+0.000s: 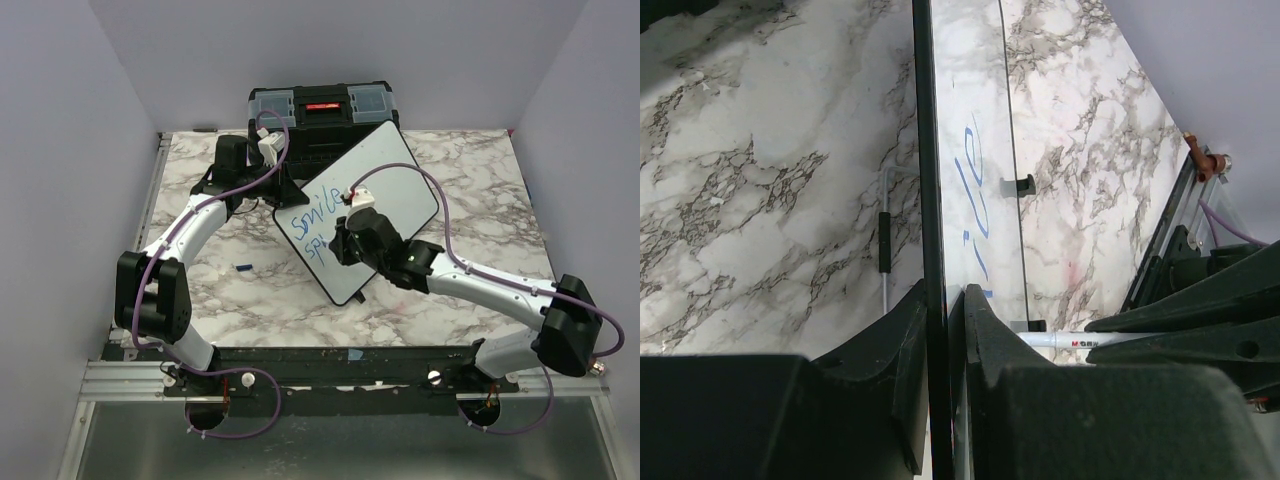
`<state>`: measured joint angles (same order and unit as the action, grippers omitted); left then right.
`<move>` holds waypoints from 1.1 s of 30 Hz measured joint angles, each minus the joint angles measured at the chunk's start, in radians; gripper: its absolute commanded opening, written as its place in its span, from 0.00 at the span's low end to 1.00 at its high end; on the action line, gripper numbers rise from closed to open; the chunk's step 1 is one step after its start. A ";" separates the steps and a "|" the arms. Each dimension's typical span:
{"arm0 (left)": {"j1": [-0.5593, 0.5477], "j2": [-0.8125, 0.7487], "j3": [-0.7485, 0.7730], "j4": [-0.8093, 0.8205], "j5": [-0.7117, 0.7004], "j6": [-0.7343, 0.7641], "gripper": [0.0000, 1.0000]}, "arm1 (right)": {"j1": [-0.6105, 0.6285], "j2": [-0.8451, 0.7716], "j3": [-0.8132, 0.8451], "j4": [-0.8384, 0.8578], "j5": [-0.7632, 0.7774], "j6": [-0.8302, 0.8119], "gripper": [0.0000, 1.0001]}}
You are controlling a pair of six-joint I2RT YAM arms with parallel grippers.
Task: Write a sentence on the whiteboard
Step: Write a sentence on the whiteboard stand.
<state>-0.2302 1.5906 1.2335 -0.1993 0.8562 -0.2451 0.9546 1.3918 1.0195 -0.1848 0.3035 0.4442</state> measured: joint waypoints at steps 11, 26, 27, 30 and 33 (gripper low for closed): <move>0.000 0.000 0.000 0.000 0.000 0.000 0.00 | 0.000 0.029 0.049 -0.008 0.058 0.000 0.01; -0.001 0.000 0.000 0.003 0.002 -0.004 0.00 | 0.001 -0.055 0.048 -0.020 0.104 -0.008 0.01; -0.001 0.000 0.000 0.003 0.003 -0.004 0.00 | 0.001 -0.071 0.042 -0.015 0.104 -0.008 0.01; -0.001 0.000 0.000 0.003 0.003 -0.004 0.00 | 0.001 -0.093 0.026 -0.001 0.103 -0.007 0.01; -0.001 0.000 0.000 0.003 0.003 -0.004 0.00 | 0.001 -0.087 0.004 0.003 0.102 -0.007 0.01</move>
<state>-0.2314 1.5906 1.2335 -0.1967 0.8593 -0.2493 0.9558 1.3048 1.0233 -0.1814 0.4057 0.4374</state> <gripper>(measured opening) 0.168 0.126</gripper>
